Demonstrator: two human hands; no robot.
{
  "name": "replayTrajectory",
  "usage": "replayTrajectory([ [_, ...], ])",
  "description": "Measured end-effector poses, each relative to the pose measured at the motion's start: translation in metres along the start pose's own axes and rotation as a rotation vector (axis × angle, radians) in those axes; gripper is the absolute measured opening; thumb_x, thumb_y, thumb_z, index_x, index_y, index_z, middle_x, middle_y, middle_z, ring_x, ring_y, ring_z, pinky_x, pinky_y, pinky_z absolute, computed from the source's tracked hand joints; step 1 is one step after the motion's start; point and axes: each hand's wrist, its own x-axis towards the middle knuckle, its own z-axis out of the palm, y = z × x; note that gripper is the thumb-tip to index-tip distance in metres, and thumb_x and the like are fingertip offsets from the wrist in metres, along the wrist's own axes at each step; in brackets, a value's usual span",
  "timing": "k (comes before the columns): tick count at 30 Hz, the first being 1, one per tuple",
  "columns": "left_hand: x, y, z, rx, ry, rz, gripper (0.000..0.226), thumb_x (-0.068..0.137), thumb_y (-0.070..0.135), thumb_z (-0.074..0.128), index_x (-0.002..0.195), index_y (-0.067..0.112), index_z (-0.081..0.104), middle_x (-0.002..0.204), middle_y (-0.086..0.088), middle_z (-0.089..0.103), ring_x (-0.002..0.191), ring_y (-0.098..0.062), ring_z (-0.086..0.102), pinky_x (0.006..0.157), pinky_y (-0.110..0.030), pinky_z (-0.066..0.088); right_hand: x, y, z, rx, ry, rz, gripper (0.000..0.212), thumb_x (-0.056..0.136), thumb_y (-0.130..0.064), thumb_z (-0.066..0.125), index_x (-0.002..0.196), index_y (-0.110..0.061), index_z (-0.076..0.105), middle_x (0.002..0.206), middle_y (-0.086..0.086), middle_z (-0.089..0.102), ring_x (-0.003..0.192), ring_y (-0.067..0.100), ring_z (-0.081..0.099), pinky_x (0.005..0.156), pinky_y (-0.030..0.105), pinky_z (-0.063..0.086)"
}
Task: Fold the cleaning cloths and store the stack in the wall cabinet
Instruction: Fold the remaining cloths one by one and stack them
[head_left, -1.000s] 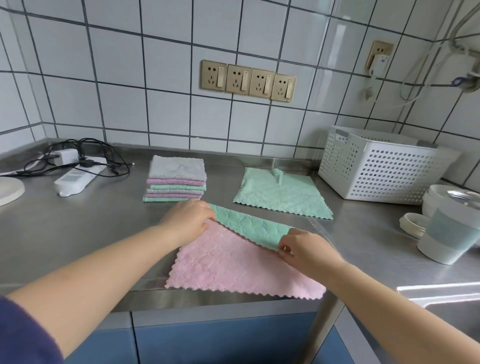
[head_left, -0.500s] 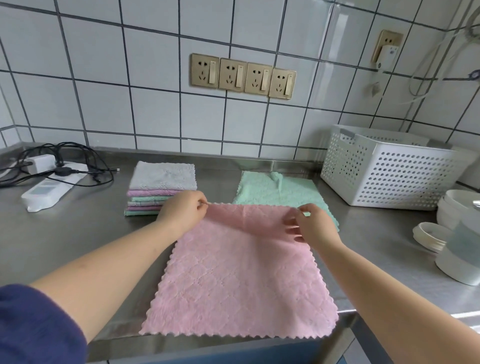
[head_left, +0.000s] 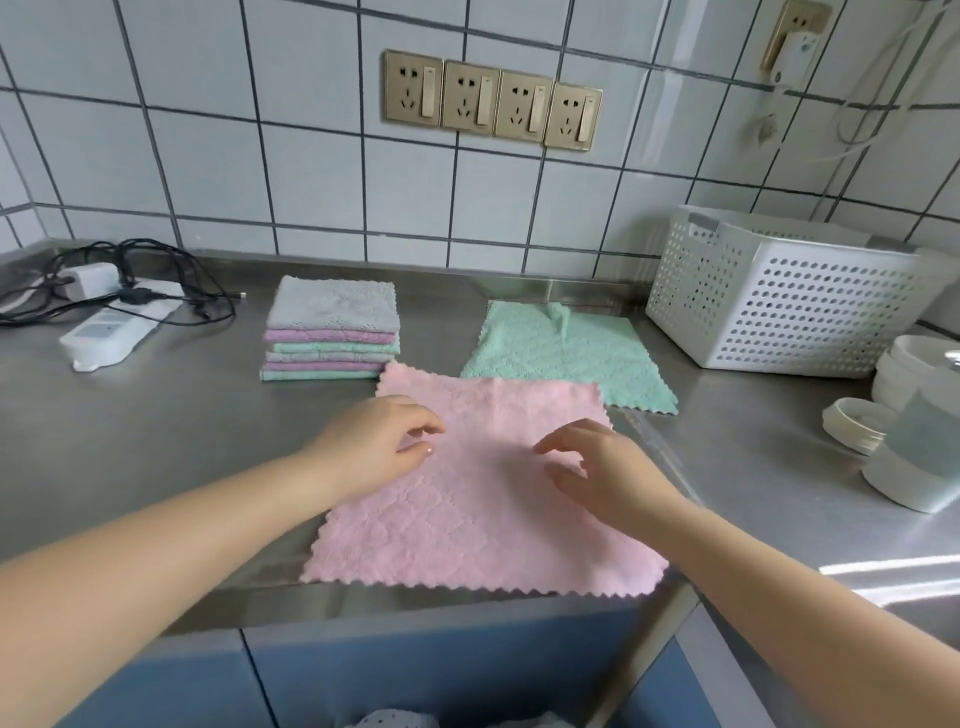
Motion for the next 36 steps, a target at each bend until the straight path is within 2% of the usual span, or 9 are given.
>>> replayTrajectory([
  [4, -0.049, 0.021, 0.008, -0.029, -0.098, 0.135, 0.029, 0.091, 0.029, 0.054, 0.119, 0.028, 0.062, 0.121, 0.015, 0.058, 0.110, 0.004, 0.048, 0.086, 0.004, 0.022, -0.037, -0.023, 0.021, -0.075, -0.053, -0.203, 0.033, 0.084, -0.037, 0.050, 0.109, -0.025, 0.068, 0.117, -0.005, 0.059, 0.104, 0.015, 0.060, 0.087, 0.025, 0.048],
  [9, -0.078, 0.023, 0.013, 0.073, -0.242, 0.164, 0.076, 0.071, 0.071, 0.028, 0.137, 0.035, 0.044, 0.149, 0.015, 0.032, 0.138, -0.002, 0.025, 0.107, -0.009, 0.011, -0.059, -0.027, 0.032, -0.213, -0.099, -0.279, 0.074, 0.072, -0.070, 0.038, 0.130, -0.026, 0.053, 0.133, -0.004, 0.050, 0.123, 0.018, 0.048, 0.104, 0.032, 0.038],
  [13, -0.085, 0.028, 0.016, 0.197, -0.239, 0.199, 0.061, 0.087, 0.056, 0.039, 0.142, 0.033, 0.034, 0.154, 0.011, 0.023, 0.143, -0.007, 0.018, 0.112, -0.018, 0.008, -0.069, -0.028, 0.038, -0.349, -0.036, -0.332, 0.058, 0.072, -0.045, 0.054, 0.125, -0.022, 0.056, 0.126, 0.000, 0.059, 0.112, 0.022, 0.060, 0.089, 0.038, 0.053],
  [17, -0.086, 0.035, 0.006, 0.094, -0.142, 0.158, 0.042, 0.092, 0.029, 0.032, 0.121, 0.022, 0.060, 0.130, 0.007, 0.058, 0.125, -0.013, 0.048, 0.102, -0.024, 0.036, -0.072, -0.029, 0.034, -0.208, 0.053, -0.358, 0.040, 0.079, -0.020, 0.044, 0.114, -0.018, 0.065, 0.117, -0.001, 0.066, 0.102, 0.021, 0.065, 0.081, 0.034, 0.057],
  [20, -0.085, 0.034, -0.005, 0.062, -0.079, 0.087, 0.035, 0.093, 0.021, 0.037, 0.116, 0.021, 0.063, 0.118, 0.009, 0.065, 0.110, -0.014, 0.059, 0.083, -0.024, 0.043, -0.072, -0.022, 0.021, -0.179, 0.080, -0.256, 0.034, 0.088, -0.014, 0.047, 0.117, -0.022, 0.063, 0.113, -0.007, 0.065, 0.100, 0.018, 0.061, 0.079, 0.030, 0.051],
  [26, -0.083, 0.005, -0.017, -0.056, -0.101, -0.060, 0.023, 0.089, 0.026, 0.059, 0.111, 0.024, 0.065, 0.110, 0.014, 0.063, 0.102, -0.004, 0.056, 0.082, -0.014, 0.038, -0.068, 0.010, -0.010, -0.138, 0.058, 0.046, 0.018, 0.090, -0.020, 0.055, 0.103, -0.024, 0.067, 0.089, -0.008, 0.068, 0.081, 0.016, 0.061, 0.067, 0.026, 0.044],
  [29, -0.080, -0.005, -0.022, -0.184, -0.060, -0.180, 0.010, 0.088, 0.027, 0.062, 0.097, 0.030, 0.063, 0.089, 0.017, 0.060, 0.066, 0.001, 0.051, 0.058, -0.005, 0.035, -0.060, 0.025, -0.021, -0.011, 0.066, 0.217, 0.008, 0.089, -0.022, 0.058, 0.084, -0.026, 0.063, 0.070, -0.009, 0.059, 0.066, 0.013, 0.054, 0.055, 0.024, 0.039],
  [31, -0.075, -0.008, -0.023, -0.290, 0.017, -0.231, 0.007, 0.088, 0.024, 0.062, 0.088, 0.031, 0.061, 0.068, 0.015, 0.052, 0.048, -0.002, 0.041, 0.048, -0.009, 0.031, -0.052, 0.033, -0.023, 0.064, 0.089, 0.291, 0.025, 0.089, -0.022, 0.059, 0.065, -0.027, 0.050, 0.061, -0.008, 0.051, 0.059, 0.013, 0.048, 0.052, 0.023, 0.034],
  [36, -0.042, -0.012, -0.019, -0.539, 0.182, -0.328, 0.012, 0.089, 0.014, 0.060, 0.096, 0.023, 0.064, 0.062, 0.006, 0.043, 0.059, -0.010, 0.037, 0.054, -0.021, 0.027, -0.026, 0.041, -0.022, 0.248, 0.188, 0.384, 0.025, 0.088, -0.022, 0.060, 0.071, -0.004, 0.056, 0.065, 0.005, 0.053, 0.064, 0.023, 0.051, 0.058, 0.029, 0.034],
])
